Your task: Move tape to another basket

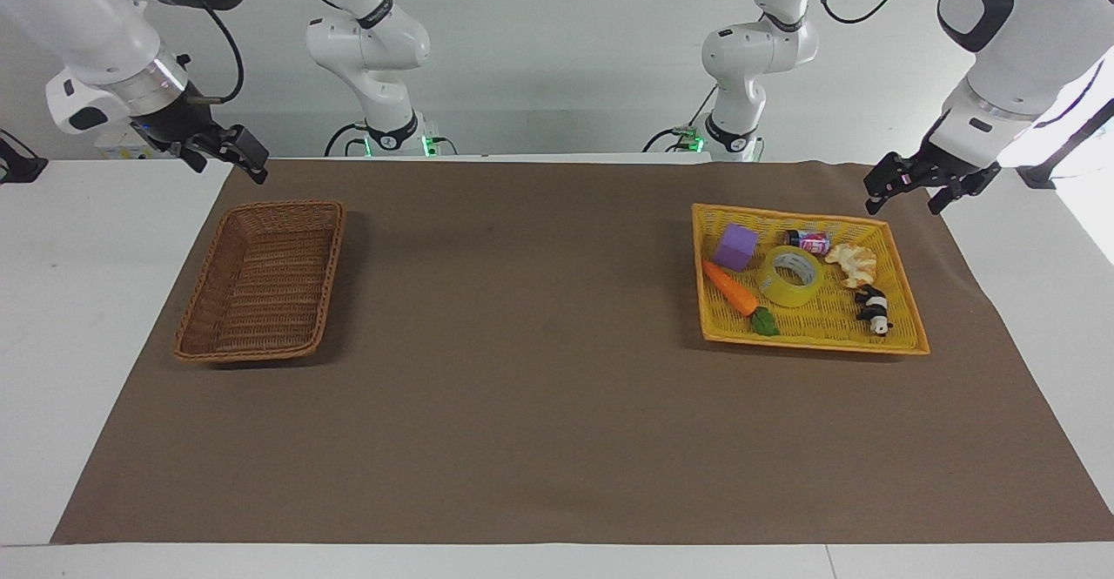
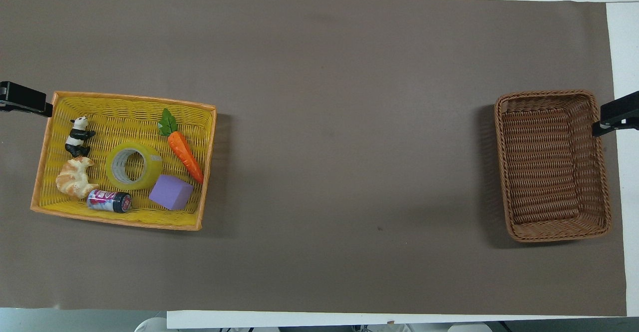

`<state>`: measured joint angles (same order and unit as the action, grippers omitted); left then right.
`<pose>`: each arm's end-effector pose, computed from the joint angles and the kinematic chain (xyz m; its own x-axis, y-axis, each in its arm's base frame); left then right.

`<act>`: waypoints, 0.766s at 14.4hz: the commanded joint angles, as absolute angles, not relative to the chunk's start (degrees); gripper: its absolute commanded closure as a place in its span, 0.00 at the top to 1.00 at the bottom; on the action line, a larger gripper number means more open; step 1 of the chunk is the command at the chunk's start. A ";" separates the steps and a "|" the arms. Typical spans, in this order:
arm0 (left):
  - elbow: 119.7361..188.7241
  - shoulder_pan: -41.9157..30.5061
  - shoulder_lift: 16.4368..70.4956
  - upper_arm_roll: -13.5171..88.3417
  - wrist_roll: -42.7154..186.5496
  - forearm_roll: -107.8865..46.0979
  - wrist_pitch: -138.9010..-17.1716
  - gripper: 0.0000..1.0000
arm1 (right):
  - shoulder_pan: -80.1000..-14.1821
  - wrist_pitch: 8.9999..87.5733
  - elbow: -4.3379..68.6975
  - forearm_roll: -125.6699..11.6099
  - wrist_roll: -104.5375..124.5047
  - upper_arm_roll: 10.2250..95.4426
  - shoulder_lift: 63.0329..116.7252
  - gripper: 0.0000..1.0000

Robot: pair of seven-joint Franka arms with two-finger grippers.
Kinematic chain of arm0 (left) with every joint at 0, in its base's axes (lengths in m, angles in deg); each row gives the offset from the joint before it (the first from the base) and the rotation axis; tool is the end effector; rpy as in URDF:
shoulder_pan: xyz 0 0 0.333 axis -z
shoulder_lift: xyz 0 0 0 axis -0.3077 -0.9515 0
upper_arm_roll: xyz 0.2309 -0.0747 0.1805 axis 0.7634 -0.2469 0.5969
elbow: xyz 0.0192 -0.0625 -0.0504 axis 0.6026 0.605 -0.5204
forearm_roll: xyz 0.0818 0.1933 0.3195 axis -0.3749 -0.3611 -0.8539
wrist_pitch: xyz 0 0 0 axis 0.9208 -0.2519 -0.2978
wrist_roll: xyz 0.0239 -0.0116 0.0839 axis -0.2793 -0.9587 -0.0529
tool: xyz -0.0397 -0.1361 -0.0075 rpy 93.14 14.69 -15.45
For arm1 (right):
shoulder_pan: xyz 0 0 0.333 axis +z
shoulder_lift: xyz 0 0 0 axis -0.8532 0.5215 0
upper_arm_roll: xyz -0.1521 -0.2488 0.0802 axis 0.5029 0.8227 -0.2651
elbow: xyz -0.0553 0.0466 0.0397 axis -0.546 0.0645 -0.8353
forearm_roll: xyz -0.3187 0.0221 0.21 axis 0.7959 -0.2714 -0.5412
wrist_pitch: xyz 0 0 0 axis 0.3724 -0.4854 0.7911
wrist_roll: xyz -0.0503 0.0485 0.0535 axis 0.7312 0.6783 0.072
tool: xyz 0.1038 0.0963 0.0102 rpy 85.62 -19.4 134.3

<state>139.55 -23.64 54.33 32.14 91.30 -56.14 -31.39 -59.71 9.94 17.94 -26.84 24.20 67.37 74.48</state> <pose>0.5378 -0.0248 0.5512 0.9930 -0.1134 -0.0333 -0.1135 -0.9935 -0.0008 0.5097 -0.0749 0.5687 0.9523 -0.2485 -0.1769 -0.2505 -0.9681 0.0117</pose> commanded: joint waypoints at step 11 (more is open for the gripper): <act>171.05 -23.29 58.29 32.79 89.73 -56.65 -65.13 0.93 | -60.15 9.79 18.87 -27.06 23.43 67.15 73.66 1.00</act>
<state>165.59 -23.67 57.49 32.66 90.76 -56.16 -59.32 -59.71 9.94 17.94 -26.84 24.21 67.37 74.48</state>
